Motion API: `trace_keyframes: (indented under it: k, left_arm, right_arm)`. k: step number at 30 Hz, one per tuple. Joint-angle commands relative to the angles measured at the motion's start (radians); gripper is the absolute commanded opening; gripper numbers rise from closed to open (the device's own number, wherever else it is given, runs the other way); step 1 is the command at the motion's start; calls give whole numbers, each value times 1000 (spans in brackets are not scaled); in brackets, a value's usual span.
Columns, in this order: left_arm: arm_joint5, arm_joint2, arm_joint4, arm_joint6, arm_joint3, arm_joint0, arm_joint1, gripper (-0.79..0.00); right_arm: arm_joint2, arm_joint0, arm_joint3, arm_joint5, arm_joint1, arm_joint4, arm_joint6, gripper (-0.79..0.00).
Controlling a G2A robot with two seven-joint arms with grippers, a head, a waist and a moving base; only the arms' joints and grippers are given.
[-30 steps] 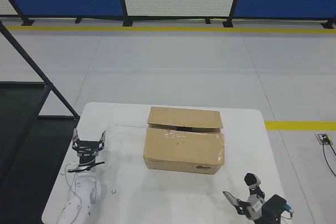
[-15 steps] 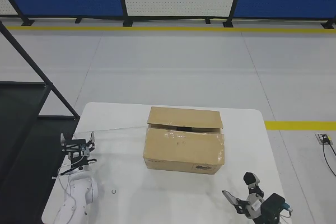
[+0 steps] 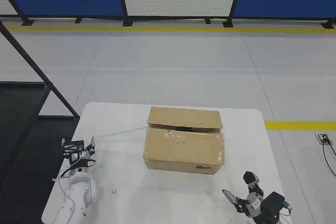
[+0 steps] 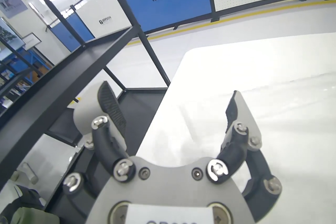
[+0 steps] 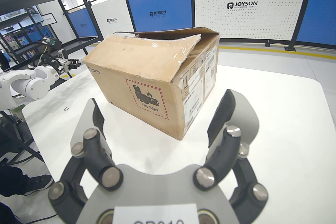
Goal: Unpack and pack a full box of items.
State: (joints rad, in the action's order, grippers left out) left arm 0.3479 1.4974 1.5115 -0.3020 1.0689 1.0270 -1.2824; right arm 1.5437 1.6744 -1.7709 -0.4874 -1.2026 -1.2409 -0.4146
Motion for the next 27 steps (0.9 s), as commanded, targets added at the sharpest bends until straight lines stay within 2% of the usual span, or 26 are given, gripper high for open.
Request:
trace_keyframes:
  k: [1,4,8,10,13,18,27]
  left_arm:
    - [-24,-9,4,-13,20,11,-2,0]
    - [-48,-22,32,-29,48,34,-2,0]
    - [-217,-51,61,-81,83,63,4,0]
    - [-322,-56,105,-48,87,64,13,0]
    - [-411,-63,163,10,80,43,22,0]
    - [-457,-88,177,75,4,-48,19,0]
    - [-438,-110,157,99,-101,-170,10,0]
  right_arm:
    - [-1,-2,1,-1,0,1,0,0]
    - [-2,-4,3,-2,1,1,-2,0]
    - [-4,-4,4,-3,1,-2,-5,0]
    - [-4,-3,5,-3,1,-2,-7,0]
    - [-3,0,3,-2,2,-8,-9,0]
    - [-1,10,-6,2,3,-13,-13,0]
    - [7,28,-14,15,4,-12,-25,0]
